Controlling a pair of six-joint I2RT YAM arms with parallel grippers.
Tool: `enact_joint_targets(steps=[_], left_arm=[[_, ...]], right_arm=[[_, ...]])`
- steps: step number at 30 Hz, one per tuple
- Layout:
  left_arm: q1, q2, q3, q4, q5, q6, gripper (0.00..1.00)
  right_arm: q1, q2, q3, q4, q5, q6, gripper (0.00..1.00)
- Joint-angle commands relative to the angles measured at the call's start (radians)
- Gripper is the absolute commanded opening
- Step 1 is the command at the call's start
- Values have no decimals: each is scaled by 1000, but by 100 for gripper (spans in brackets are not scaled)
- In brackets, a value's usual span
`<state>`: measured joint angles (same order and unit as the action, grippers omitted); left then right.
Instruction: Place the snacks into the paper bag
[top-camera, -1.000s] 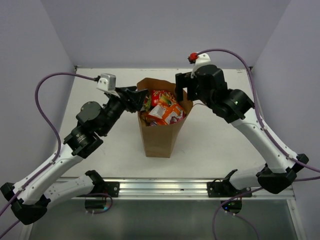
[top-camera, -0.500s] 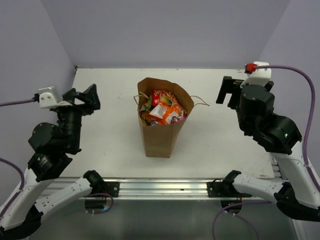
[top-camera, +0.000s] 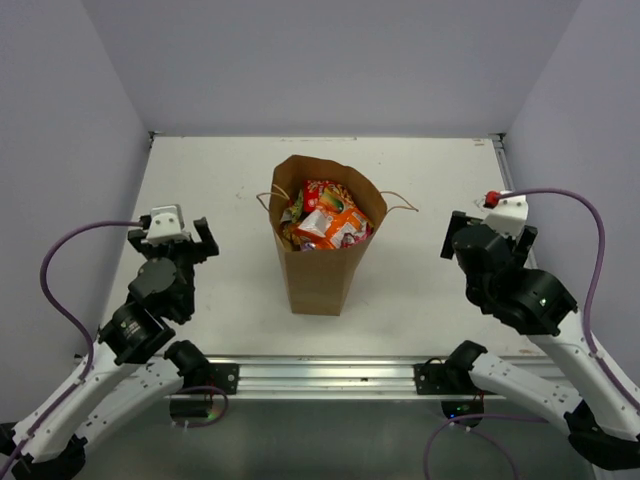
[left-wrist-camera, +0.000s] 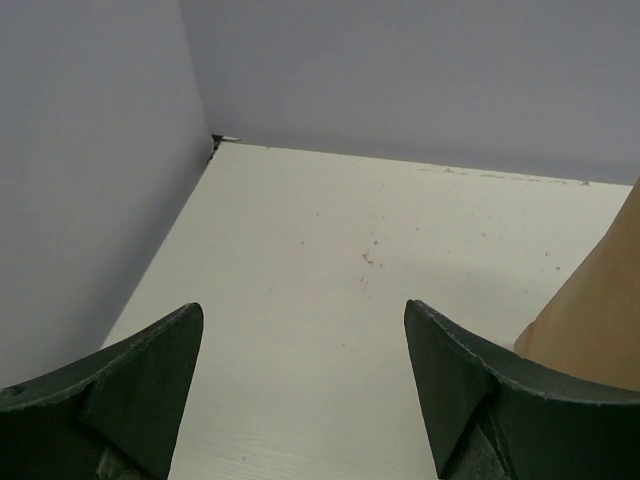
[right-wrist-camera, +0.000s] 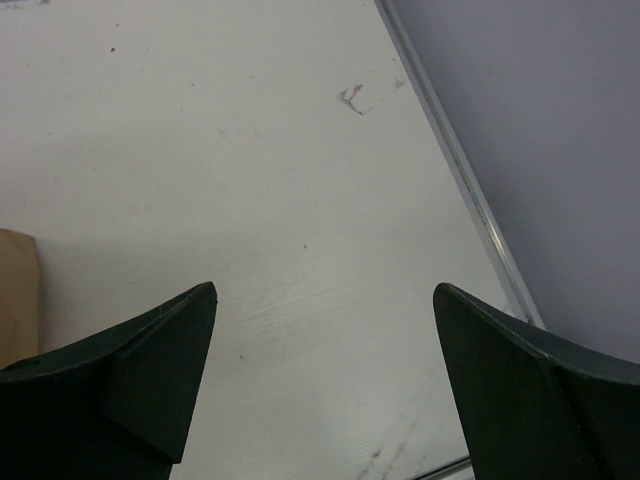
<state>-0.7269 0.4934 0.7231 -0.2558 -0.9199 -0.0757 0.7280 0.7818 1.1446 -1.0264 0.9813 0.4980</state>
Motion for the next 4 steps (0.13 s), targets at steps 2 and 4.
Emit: enact_joint_targets(steps=[2,4], left_arm=[[17,-4,55,49,1,-7,85],[23,4,55,44,12,-15,85]], right_arm=[[2,-10,40,-20,69,63,89],[2,-1,56,-37,69,68,94]])
